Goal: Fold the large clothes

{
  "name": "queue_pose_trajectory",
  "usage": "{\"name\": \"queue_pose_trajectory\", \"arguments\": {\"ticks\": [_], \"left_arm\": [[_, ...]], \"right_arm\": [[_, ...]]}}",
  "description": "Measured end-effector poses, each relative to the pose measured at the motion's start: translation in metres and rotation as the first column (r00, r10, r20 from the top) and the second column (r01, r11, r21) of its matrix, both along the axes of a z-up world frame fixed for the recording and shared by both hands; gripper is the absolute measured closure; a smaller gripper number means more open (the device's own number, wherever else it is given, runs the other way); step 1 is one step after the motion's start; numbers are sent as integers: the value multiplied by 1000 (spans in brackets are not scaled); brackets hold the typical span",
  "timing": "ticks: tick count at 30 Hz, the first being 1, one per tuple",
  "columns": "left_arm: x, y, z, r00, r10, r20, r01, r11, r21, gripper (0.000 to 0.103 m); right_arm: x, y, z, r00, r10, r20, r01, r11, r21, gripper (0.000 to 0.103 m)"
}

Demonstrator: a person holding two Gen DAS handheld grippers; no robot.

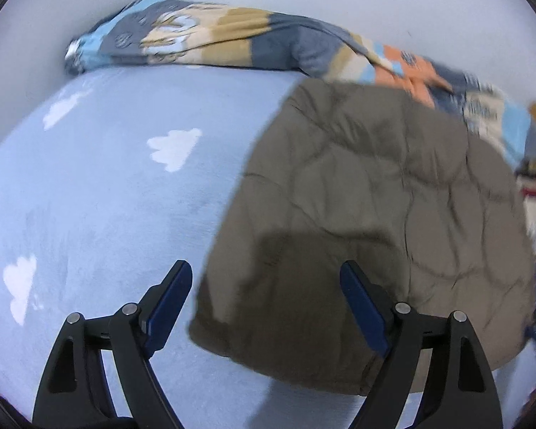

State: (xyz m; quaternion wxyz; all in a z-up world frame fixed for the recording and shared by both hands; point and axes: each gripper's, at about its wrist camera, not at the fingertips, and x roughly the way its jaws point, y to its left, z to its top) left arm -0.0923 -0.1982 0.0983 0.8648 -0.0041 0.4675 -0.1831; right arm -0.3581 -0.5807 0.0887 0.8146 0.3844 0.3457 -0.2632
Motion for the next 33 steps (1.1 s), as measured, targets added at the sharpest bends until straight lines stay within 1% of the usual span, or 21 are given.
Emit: {"name": "queue_pose_trajectory", "arguments": {"ticks": [1,3,4,5,6,8,10,12,15,16,19,20,22,24,27,28,31,32,33], "left_arm": [[4,10,0,999,21,-26,-22,999,-28,19],[11,31,-5,993,62,-101,-70,994,-80,19],[16,46,-11,984,89,-155,-108,987,-122,19],[18,56,-16,975,105,-197,-137,978,-157,19],[20,65,-22,963,118,-241,-167,967,-194,19],[22,81,-36,931,128,-341,-228,934,-273,19],[21,87,-47,907,116,-406,-261,910,-322,19],[19,87,-53,895,99,-435,-274,892,-360,19],[13,77,-63,882,65,-466,-271,880,-390,19],[10,72,-68,877,57,-478,-276,873,-402,19],[8,58,-80,868,36,-496,-276,864,-421,19],[9,55,-82,868,32,-496,-275,862,-425,19],[12,50,-86,874,36,-485,-274,860,-430,19],[14,48,-90,882,39,-469,-274,853,-444,17],[17,44,-93,893,38,-449,-267,848,-458,15],[18,41,-93,898,36,-438,-259,848,-462,14],[25,37,-92,918,32,-395,-231,853,-469,13],[26,33,-91,927,27,-373,-212,861,-463,13],[27,30,-89,938,23,-346,-187,873,-451,14]], "right_arm": [[-6,-2,4,1000,-14,18,14,1000,5,37],[-18,-6,9,998,-44,33,44,999,7,33],[-28,-9,11,997,-72,34,72,997,3,29],[-35,-10,10,996,-88,33,88,996,2,27],[-45,-14,10,992,-118,33,118,993,9,27],[-62,-21,7,985,-168,42,166,985,36,26],[-78,-29,1,972,-228,51,223,971,84,26],[-89,-36,-6,962,-267,53,259,957,129,25],[-99,-42,-23,952,-295,78,270,934,234,25],[-100,-44,-33,949,-304,83,269,919,287,25],[-107,-44,-49,926,-364,103,304,879,368,25],[-108,-45,-55,917,-381,116,309,864,398,25],[-106,-47,-63,908,-395,141,300,846,441,25],[-102,-47,-67,902,-403,156,298,841,452,25],[-93,-50,-72,895,-411,175,301,844,445,25],[-89,-52,-75,892,-414,184,297,841,452,22],[-80,-55,-85,879,-433,199,301,828,473,18],[-75,-55,-87,882,-427,199,298,833,467,18],[-70,-55,-87,892,-410,190,291,844,451,19]]}}
